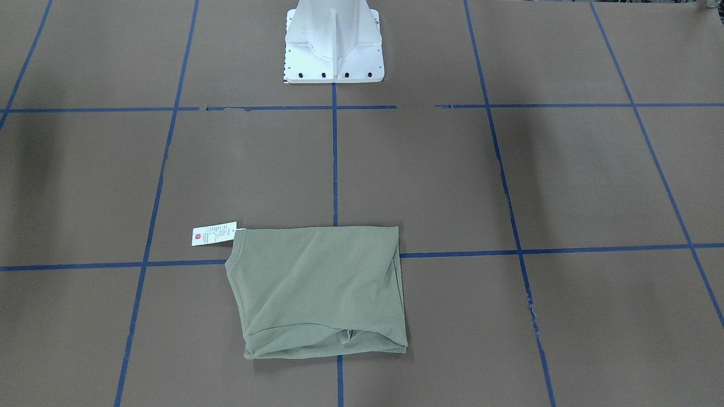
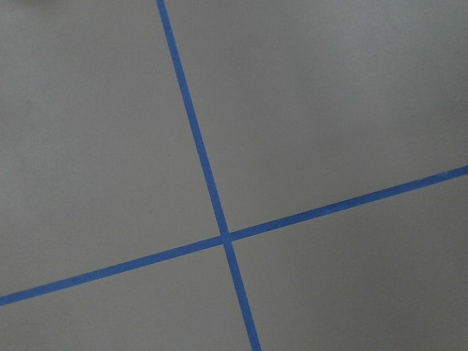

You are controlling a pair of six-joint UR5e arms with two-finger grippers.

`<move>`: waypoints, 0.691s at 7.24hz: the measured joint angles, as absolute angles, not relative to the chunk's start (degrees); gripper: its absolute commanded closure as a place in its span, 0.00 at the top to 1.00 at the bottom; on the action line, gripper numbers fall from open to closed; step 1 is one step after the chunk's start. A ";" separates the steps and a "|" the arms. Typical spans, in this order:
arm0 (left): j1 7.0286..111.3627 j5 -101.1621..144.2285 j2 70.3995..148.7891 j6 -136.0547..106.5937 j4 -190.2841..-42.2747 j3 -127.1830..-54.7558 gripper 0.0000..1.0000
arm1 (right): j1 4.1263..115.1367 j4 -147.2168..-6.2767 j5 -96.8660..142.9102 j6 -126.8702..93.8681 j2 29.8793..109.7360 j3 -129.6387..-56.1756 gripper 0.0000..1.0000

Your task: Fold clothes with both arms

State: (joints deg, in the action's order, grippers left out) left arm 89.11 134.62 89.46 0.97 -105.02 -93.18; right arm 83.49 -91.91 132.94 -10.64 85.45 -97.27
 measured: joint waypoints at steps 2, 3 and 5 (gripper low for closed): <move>89.26 134.47 89.34 0.12 -104.49 -94.13 1.00 | 83.50 -91.89 132.06 -10.64 85.82 -97.29 1.00; 89.30 134.39 88.97 0.04 -104.44 -94.61 1.00 | 83.50 -91.87 131.97 -10.63 85.95 -97.29 1.00; 89.25 134.46 88.14 -0.07 -104.29 -94.98 1.00 | 83.50 -91.85 131.93 -10.63 86.12 -97.18 1.00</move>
State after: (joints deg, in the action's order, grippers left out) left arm 89.25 134.46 88.14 -0.07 -104.29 -94.98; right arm 83.50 -91.85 131.93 -10.63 86.12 -97.18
